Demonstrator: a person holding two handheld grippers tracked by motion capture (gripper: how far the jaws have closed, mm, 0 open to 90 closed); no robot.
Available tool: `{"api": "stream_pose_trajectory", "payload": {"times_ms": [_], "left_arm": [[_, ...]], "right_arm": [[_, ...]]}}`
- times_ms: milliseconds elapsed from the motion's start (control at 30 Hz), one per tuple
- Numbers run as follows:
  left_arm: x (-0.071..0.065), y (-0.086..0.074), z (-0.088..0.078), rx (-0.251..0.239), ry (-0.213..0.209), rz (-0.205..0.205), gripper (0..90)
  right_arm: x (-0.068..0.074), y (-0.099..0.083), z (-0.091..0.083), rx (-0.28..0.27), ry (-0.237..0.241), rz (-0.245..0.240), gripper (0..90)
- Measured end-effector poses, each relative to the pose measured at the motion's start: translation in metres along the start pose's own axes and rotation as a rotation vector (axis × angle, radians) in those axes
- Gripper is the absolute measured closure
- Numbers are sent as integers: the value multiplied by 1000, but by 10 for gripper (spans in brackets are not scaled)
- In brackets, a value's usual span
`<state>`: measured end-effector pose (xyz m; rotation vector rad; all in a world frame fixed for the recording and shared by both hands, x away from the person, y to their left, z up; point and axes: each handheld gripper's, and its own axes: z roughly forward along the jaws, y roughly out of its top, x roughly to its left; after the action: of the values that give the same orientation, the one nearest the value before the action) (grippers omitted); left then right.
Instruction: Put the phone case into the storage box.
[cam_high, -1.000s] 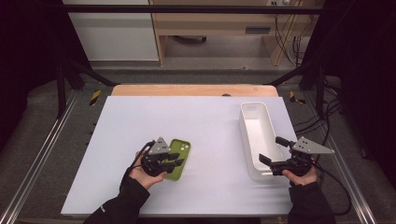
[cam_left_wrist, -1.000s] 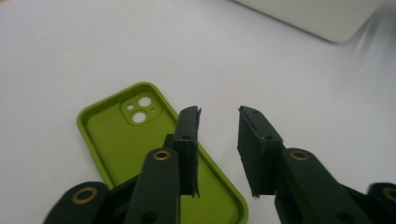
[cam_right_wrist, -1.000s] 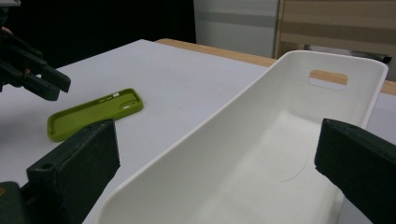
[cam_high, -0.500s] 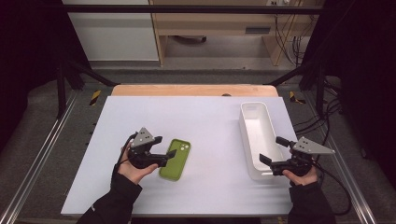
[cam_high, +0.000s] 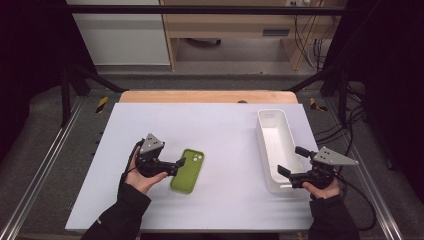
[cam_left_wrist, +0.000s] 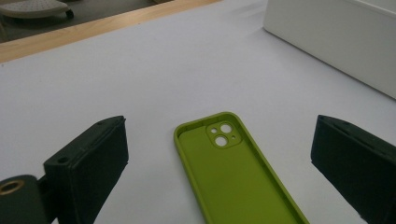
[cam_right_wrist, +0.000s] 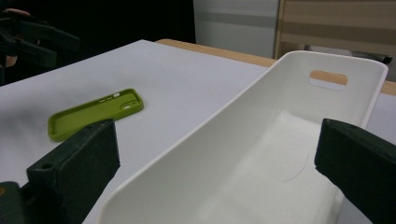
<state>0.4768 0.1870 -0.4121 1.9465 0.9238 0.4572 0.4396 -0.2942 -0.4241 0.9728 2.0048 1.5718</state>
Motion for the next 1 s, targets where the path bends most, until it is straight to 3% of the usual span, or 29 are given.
{"api": "stream_pose_trajectory", "payload": {"times_ms": [1000], "left_arm": [[9,-17,35,120,19,-26,35]], "right_arm": [[0,0,1,6,3,-2,6]]}}
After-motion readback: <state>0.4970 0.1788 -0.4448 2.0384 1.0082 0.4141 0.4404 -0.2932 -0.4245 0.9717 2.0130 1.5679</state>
